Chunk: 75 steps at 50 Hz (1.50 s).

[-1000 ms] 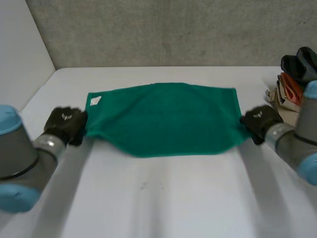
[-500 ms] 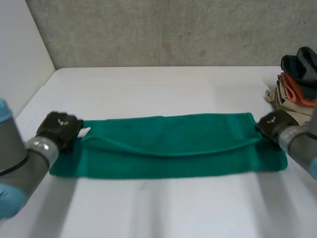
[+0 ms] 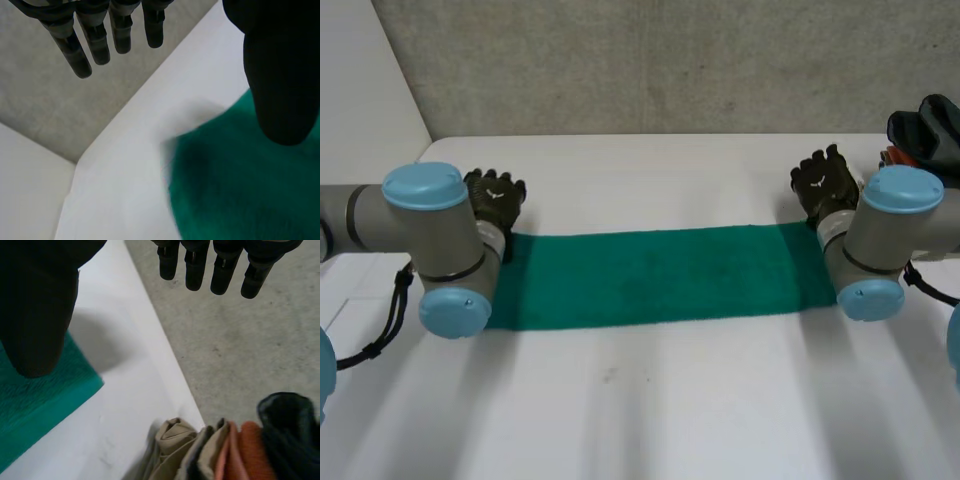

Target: Fold the laundry.

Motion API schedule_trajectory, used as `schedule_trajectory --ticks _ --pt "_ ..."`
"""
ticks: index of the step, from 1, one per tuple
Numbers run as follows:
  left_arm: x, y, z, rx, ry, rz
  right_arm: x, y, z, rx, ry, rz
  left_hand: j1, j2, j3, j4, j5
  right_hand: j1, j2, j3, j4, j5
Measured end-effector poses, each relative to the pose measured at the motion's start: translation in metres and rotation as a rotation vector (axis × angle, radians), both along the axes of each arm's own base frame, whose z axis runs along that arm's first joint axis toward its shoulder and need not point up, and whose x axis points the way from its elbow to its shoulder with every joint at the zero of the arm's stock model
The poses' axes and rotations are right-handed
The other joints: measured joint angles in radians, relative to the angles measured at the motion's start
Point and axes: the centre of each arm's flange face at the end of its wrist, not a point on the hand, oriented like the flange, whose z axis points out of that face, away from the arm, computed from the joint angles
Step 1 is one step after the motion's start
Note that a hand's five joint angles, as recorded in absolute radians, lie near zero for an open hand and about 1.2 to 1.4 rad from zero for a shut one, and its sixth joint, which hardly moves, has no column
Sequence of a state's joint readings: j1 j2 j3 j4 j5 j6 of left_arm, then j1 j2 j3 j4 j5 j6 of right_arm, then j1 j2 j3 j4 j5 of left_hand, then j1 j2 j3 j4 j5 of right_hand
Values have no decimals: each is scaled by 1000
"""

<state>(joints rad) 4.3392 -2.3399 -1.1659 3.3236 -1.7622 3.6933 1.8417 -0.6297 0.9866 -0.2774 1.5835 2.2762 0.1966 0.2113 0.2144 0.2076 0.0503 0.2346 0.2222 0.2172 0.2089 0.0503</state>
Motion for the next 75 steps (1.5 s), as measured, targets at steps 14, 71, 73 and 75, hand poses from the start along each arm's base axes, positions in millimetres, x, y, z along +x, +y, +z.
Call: schedule_trajectory --ticks 14,71,73,75 --pt "4 56 54 -32 68 -43 -45 58 54 177 -190 -2 0 -8 -6 -7 0 0 0 0 0 0" --pt "31 127 79 -86 174 -100 24 106 86 -172 99 273 0 -8 -6 -7 0 878 959 978 990 954" --pt "31 127 81 -92 176 -99 66 132 79 -211 77 431 0 -8 -6 -7 0 878 959 978 990 954" --pt "31 127 82 -95 176 -99 93 151 72 -226 65 538 0 -8 -6 -7 0 878 959 978 990 954"
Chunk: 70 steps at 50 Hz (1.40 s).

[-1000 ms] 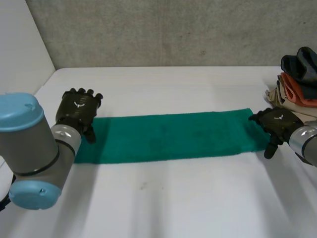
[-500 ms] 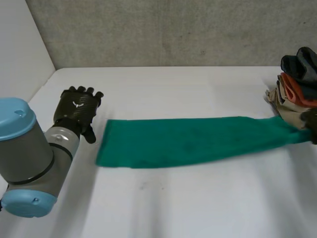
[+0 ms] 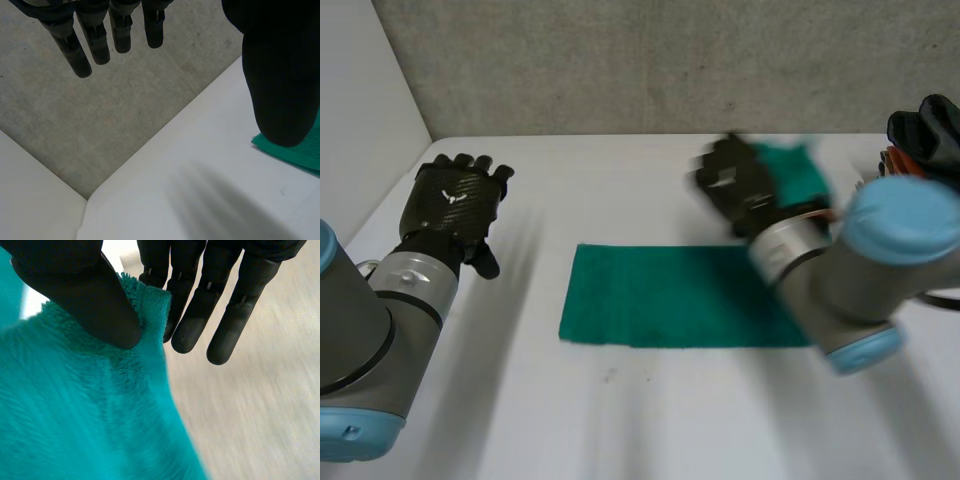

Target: Fold the laundry.

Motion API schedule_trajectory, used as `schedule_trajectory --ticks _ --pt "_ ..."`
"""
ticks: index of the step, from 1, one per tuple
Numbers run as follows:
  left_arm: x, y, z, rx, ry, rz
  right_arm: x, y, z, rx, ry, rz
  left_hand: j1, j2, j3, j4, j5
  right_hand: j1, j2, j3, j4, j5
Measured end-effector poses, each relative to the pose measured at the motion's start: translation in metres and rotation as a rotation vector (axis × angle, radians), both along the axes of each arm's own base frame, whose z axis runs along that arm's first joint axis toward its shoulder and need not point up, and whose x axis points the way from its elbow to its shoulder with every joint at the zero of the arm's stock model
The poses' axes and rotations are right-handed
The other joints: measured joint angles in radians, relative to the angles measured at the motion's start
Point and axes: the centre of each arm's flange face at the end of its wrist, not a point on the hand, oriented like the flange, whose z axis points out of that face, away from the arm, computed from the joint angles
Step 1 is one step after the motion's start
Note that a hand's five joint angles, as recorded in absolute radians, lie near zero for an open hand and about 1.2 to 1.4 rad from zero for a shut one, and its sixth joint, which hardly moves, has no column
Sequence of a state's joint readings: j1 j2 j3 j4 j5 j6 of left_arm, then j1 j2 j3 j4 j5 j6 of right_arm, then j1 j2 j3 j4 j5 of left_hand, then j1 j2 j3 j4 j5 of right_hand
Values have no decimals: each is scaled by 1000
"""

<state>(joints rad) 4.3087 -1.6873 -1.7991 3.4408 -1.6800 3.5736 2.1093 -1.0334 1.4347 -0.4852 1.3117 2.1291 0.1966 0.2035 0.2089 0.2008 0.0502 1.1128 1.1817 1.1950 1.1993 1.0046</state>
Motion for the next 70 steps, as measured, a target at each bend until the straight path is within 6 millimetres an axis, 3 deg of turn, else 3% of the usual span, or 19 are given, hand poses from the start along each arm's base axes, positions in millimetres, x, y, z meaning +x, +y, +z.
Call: schedule_trajectory --ticks 2,4,9,11,15,21,25,27,33,39,45,51,54,58,61,63,66,69,70 --pt "0 0 0 0 0 -1 33 29 -18 9 10 151 0 0 0 0 0 0 0 0 0 0" --pt "0 0 -1 2 -1 -2 53 52 -35 27 26 260 0 0 0 0 0 0 0 0 0 0" --pt "0 0 -4 11 -5 0 76 90 -68 82 66 425 0 0 0 0 0 -1 0 0 0 0" --pt "0 -1 -4 12 -6 0 77 95 -74 99 73 439 0 0 0 0 0 -171 -227 -232 -234 -221" --pt "-2 -1 -5 13 -6 -14 71 90 -73 161 54 374 0 0 0 0 0 -779 -848 -825 -834 -839" --pt "-14 -2 -3 1 1 -67 43 64 -56 344 -59 172 0 0 0 0 0 -880 -962 -979 -991 -955" --pt "-27 0 -2 -7 6 -112 9 47 -43 535 -156 33 0 0 0 0 0 -880 -962 -979 -991 -955" --pt "-34 3 -2 -8 7 -134 0 45 -43 589 -174 -2 0 0 0 0 0 -880 -962 -979 -991 -955" --pt "-52 14 -8 5 1 -194 -56 31 -59 818 -202 -215 0 0 0 0 0 -870 -948 -958 -965 -935" --pt "-57 18 -14 18 -6 -214 -91 18 -74 790 -126 -351 0 0 0 0 0 -107 -118 -145 -151 -141" --pt "-59 22 -13 17 -6 -222 -104 2 -72 645 -43 -427 0 0 0 0 0 -8 -15 -3 -4 -1" --pt "-57 25 -6 4 0 -220 -81 -4 -49 461 -40 -367 0 0 0 0 0 -8 -15 -3 -3 1" --pt "-55 26 -1 -7 6 -216 -44 11 -28 333 -61 -233 0 0 0 0 0 -8 -15 -3 -3 6" --pt "-52 26 1 -12 9 -208 0 48 -26 256 -43 -26 0 0 0 0 0 -8 -15 -3 -3 6" --pt "-48 24 0 -9 8 -194 33 91 -44 225 19 181 0 0 0 0 0 -11 -18 -6 -3 6" --pt "-47 23 0 -7 7 -190 39 104 -51 224 42 237 0 0 0 0 0 -181 -198 -185 -185 -175" --pt "-45 21 -1 -2 20 -182 43 117 -62 260 56 299 0 0 0 0 0 -763 -815 -793 -801 -808" --pt "-45 19 0 1 44 -179 39 111 -61 315 16 283 0 0 0 0 0 -874 -942 -940 -943 -931" --pt "-46 18 3 3 70 -178 33 101 -55 363 -36 250 0 0 0 0 0 -881 -963 -975 -983 -955"
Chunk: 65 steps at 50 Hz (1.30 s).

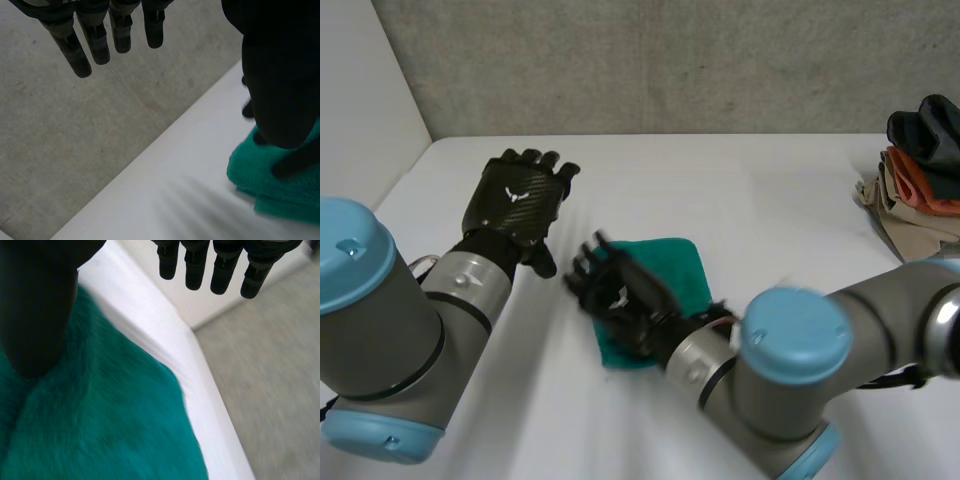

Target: Fold the laundry.

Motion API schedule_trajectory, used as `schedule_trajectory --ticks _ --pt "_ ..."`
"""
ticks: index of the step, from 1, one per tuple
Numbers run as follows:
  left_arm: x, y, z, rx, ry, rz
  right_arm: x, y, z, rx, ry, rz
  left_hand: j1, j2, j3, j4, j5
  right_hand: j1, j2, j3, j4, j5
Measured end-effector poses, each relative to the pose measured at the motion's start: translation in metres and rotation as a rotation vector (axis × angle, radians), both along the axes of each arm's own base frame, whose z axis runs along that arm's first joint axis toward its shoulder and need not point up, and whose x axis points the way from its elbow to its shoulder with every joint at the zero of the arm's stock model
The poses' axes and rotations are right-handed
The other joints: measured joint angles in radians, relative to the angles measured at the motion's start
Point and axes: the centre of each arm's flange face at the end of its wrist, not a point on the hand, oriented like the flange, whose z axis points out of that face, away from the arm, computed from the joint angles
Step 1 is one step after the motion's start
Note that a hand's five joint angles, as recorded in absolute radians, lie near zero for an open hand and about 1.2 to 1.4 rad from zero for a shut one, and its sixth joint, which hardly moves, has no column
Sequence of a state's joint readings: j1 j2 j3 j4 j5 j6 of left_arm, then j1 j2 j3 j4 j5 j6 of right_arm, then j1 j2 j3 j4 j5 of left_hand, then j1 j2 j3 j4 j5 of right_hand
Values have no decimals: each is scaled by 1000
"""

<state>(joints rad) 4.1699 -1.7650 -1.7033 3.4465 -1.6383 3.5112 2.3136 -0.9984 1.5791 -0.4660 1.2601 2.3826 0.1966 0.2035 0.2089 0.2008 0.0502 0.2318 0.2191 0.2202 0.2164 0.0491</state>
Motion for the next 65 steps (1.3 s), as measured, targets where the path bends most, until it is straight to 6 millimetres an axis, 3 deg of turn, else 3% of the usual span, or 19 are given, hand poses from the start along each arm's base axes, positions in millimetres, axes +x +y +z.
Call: schedule_trajectory --ticks 7,13,18,25,33,38,42,46,47,49,53,59,65 --pt "-18 -6 8 45 131 -36 -51 -67 39 364 -299 -275 1 0 0 0 0 0 0 -5 -8 0" --pt "-51 1 -7 152 175 -111 -75 -88 52 626 -421 -379 1 0 0 0 0 0 0 -5 -8 0" --pt "-75 6 -46 288 114 -126 -72 -93 38 798 -355 -403 3 0 0 0 0 0 0 -5 -8 0" --pt "-68 4 -94 417 -38 16 -63 -100 5 887 -220 -413 3 0 0 0 0 0 0 -5 -8 0" --pt "-55 8 -106 447 -134 98 -65 -104 -11 771 -71 -448 1 0 0 0 0 0 0 -5 -8 0" --pt "-53 10 -88 406 -131 85 -70 -105 4 605 -12 -502 0 0 0 0 -1 0 0 -5 -8 0" --pt "-54 11 -58 348 -79 58 -71 -100 18 516 -25 -511 0 0 0 0 -2 0 0 -5 -8 0" --pt "-55 15 -20 280 -5 5 -69 -87 29 442 -65 -488 0 0 0 0 -2 0 0 -5 -8 0" --pt "-55 15 -20 280 -5 5 -69 -87 29 442 -65 -488 0 0 0 0 -2 0 0 -5 -8 0" --pt "-55 18 0 248 35 -44 -66 -68 31 401 -97 -447 0 0 0 0 -2 0 0 -5 -8 0" --pt "-53 16 21 219 79 -121 -60 -34 21 371 -121 -372 0 0 0 0 -2 0 0 -5 -8 0" --pt "-47 3 30 221 107 -204 -51 2 -5 354 -125 -284 0 0 0 0 -2 0 0 -5 -8 0" --pt "-46 -1 25 247 108 -243 -43 5 -29 341 -110 -260 0 0 0 0 -2 0 0 -5 -8 0"
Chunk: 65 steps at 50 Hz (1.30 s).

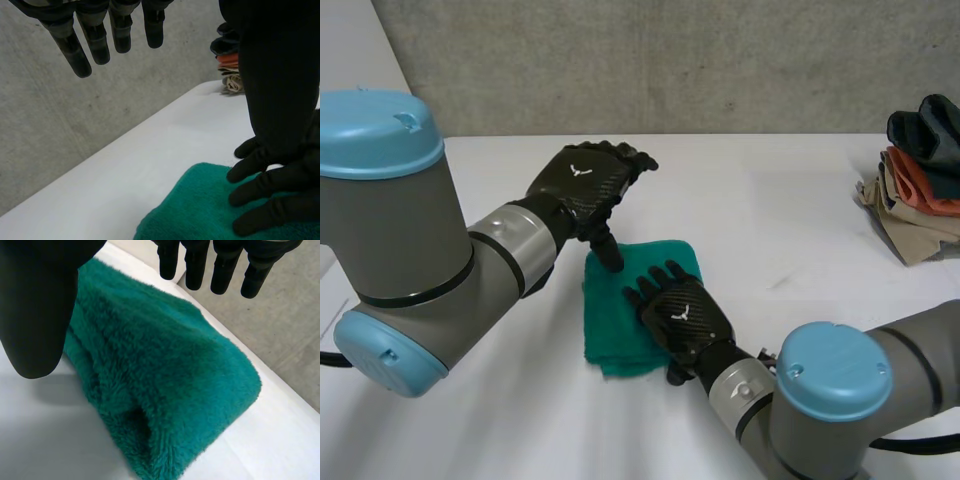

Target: Fold the laundry.

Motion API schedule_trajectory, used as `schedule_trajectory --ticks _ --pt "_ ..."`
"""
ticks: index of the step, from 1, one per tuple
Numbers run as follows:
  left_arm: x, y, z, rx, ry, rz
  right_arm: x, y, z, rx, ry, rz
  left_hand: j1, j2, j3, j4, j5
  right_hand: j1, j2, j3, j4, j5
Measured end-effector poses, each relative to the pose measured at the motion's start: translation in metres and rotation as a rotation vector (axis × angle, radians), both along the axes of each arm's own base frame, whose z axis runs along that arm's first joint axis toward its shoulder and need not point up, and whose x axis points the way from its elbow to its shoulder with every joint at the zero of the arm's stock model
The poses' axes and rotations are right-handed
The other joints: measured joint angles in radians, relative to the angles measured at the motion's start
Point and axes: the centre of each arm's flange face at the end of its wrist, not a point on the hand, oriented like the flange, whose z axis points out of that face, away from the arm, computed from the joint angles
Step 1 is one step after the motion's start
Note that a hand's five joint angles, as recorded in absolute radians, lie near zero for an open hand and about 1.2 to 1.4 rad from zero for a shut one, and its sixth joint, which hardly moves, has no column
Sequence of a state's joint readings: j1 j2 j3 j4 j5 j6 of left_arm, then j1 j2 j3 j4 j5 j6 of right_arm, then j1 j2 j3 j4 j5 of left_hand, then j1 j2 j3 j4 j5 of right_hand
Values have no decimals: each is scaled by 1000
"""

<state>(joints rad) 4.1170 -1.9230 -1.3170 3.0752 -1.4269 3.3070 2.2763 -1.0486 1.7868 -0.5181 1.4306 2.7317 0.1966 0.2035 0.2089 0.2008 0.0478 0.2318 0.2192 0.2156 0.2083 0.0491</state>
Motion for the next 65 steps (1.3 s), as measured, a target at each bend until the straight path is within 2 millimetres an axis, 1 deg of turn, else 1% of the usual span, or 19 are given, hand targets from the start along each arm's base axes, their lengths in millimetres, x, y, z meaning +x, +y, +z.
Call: schedule_trajectory --ticks 2,5,6,10,17,22,25,28,29,31,34,40,46,54,60,63,65 --pt "0 0 -3 7 -3 -4 3 -3 -5 -12 6 5 0 0 0 0 0 6 6 11 15 9" --pt "0 1 -7 19 -10 -6 7 -8 -10 -37 11 12 0 0 0 0 0 85 103 108 117 100" --pt "-1 1 -9 22 -12 -7 9 -10 -11 -50 11 15 0 0 0 0 0 155 168 174 182 173" --pt "-1 3 -12 28 -17 -9 13 -18 -11 -81 6 20 0 0 0 0 0 223 226 241 251 227" --pt "-2 4 -14 31 -20 -11 19 -30 -12 -102 -6 15 0 0 0 0 0 422 432 440 447 411" --pt "-1 5 -16 36 -24 -10 22 -39 -14 -102 -11 6 0 0 0 0 0 453 435 473 480 438" --pt "-1 5 -16 39 -26 -9 23 -44 -14 -104 -13 0 0 0 0 0 0 449 435 467 473 438" --pt "0 6 -17 42 -28 -9 22 -49 -13 -102 -12 -8 0 0 0 0 0 390 398 398 398 385" --pt "0 6 -17 42 -29 -8 21 -49 -13 -97 -10 -10 0 0 0 0 0 237 244 249 251 218" --pt "1 7 -18 44 -30 -9 19 -50 -12 -79 0 -15 0 0 0 0 0 134 140 147 147 115" --pt "2 8 -18 46 -32 -8 14 -48 -11 -44 21 -21 0 0 0 0 0 108 126 108 103 81" --pt "3 9 -19 50 -34 -9 1 -42 -8 16 61 -32 0 0 0 0 0 108 126 108 102 71" --pt "2 10 -20 51 -35 -11 -3 -39 -7 29 70 -35 0 0 0 0 0 108 126 108 102 64" --pt "2 10 -20 51 -35 -13 3 -47 -11 19 61 -27 0 0 0 0 0 108 126 110 105 87" --pt "2 10 -20 51 -35 -13 9 -55 -14 7 54 -21 0 0 0 0 0 115 128 144 156 116" --pt "2 10 -20 51 -35 -13 11 -58 -14 3 51 -20 0 0 0 0 0 151 128 178 186 116" --pt "2 10 -20 52 -35 -13 13 -61 -14 -2 47 -20 0 0 0 0 0 232 185 243 252 116"
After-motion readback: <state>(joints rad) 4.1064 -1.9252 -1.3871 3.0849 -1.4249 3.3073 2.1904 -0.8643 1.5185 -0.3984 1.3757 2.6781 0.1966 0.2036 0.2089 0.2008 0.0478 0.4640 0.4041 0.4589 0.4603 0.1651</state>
